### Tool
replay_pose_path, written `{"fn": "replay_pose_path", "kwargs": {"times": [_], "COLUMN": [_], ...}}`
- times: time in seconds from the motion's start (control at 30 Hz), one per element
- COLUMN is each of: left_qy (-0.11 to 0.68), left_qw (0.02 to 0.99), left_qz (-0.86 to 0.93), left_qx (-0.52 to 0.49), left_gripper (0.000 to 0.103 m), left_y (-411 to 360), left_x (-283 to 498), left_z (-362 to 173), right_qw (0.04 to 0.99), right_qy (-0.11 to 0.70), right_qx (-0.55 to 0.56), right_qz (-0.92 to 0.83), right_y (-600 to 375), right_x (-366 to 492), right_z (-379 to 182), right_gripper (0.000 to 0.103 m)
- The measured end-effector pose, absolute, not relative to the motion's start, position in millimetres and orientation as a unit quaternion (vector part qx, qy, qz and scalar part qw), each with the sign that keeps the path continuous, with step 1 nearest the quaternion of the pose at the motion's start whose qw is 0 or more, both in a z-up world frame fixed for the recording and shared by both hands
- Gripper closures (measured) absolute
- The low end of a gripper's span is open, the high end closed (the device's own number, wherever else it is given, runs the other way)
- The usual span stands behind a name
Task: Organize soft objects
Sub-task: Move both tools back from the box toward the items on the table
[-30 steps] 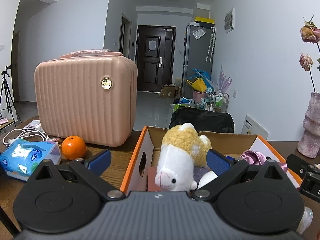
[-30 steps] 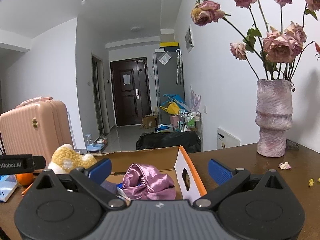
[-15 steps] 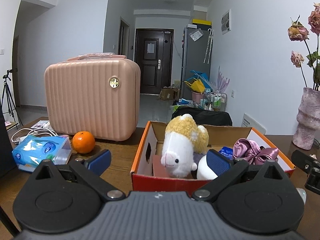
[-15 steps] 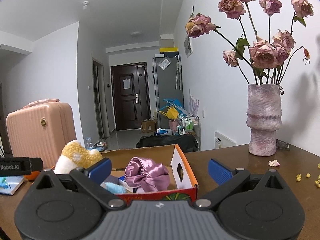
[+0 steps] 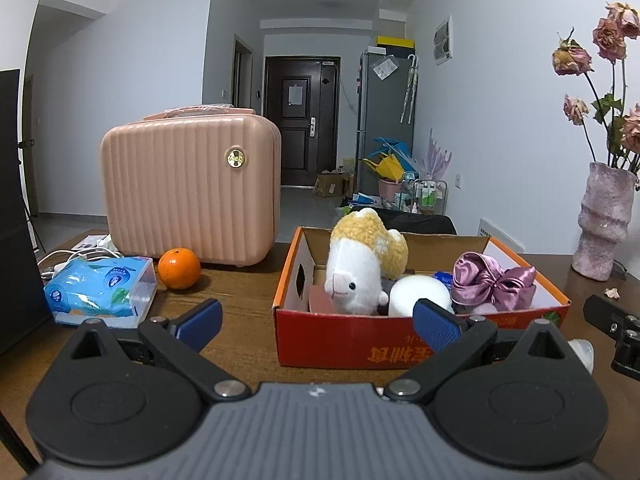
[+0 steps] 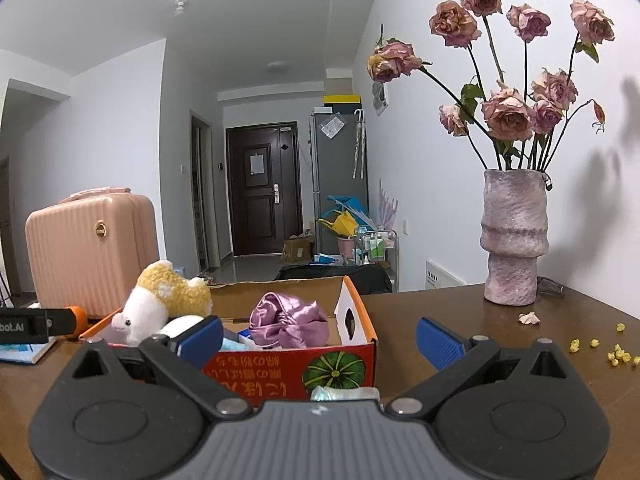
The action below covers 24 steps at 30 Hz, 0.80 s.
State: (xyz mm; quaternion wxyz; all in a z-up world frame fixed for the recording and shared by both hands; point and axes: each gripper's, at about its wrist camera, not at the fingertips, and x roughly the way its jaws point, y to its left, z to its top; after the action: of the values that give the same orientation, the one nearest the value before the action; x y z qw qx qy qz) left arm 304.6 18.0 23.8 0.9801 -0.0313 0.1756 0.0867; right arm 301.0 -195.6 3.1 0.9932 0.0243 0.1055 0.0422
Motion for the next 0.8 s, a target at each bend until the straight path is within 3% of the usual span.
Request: {"fn": "replay_pose_path", "kwargs": {"times": [0.8], "left_qy": [0.197], "left_qw": [0.978], "left_qz": [0.056], "left_qx": [-0.028], "left_gripper": [0.000], "left_y": [17.3], "left_x": [264.4], "left_z": [13.4], "right_qw": [0.989], "right_qy": [0.133], "right_qx": [0.003], "right_qz": [0.060], "right_y": [-201.0], "right_x": [267.8], "right_z": [-5.4], "right_gripper": [0.000]}}
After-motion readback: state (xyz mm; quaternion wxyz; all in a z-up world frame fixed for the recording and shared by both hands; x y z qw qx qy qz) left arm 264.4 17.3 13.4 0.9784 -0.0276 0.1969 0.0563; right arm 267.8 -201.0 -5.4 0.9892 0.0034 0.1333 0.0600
